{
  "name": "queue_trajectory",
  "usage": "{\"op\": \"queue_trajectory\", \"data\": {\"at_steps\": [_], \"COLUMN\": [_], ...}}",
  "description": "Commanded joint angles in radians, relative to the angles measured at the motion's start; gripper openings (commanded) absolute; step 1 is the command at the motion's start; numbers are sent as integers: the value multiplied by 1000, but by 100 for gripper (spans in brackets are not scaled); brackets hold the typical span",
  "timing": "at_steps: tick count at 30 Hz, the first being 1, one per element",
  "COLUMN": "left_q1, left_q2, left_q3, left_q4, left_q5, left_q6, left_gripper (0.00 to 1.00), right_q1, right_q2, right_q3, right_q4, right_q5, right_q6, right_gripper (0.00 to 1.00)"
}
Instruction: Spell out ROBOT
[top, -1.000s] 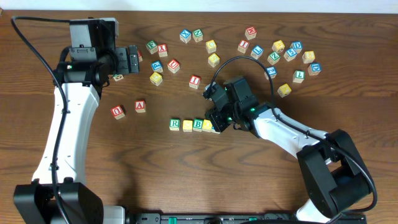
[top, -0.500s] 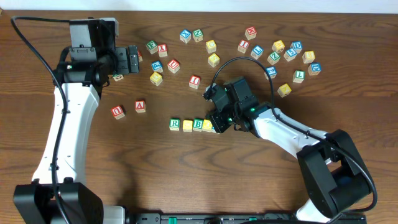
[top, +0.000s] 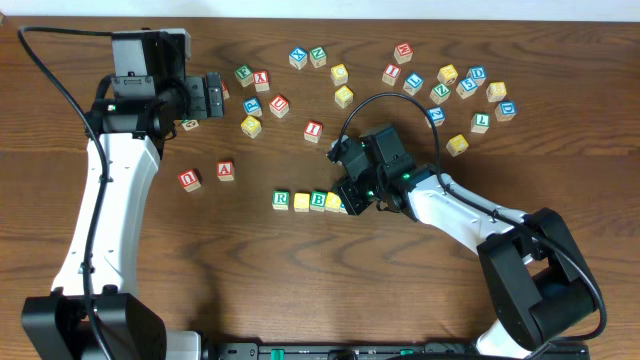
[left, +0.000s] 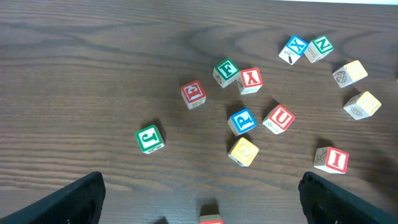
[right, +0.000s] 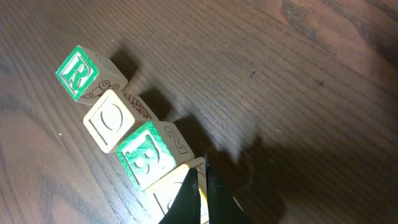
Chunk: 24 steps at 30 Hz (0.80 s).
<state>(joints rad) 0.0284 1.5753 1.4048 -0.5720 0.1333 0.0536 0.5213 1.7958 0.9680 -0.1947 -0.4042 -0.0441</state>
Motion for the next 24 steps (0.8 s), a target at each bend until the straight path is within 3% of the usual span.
{"op": "queue_trajectory", "data": {"at_steps": [1,24], "left_q1": [1,1], "left_q2": [-16,-16], "left_q3": [13,13], "left_q4": [0,0], "left_q5": [13,13], "left_q6": [6,6], "left_gripper": [98,98], "right_q1": [4,21], "right_q2": [7,7], "right_q3": [19,19], "right_q4": [-5,-23], "right_q5": [2,5], "right_q6": [2,2], "right_gripper": [1,1]}}
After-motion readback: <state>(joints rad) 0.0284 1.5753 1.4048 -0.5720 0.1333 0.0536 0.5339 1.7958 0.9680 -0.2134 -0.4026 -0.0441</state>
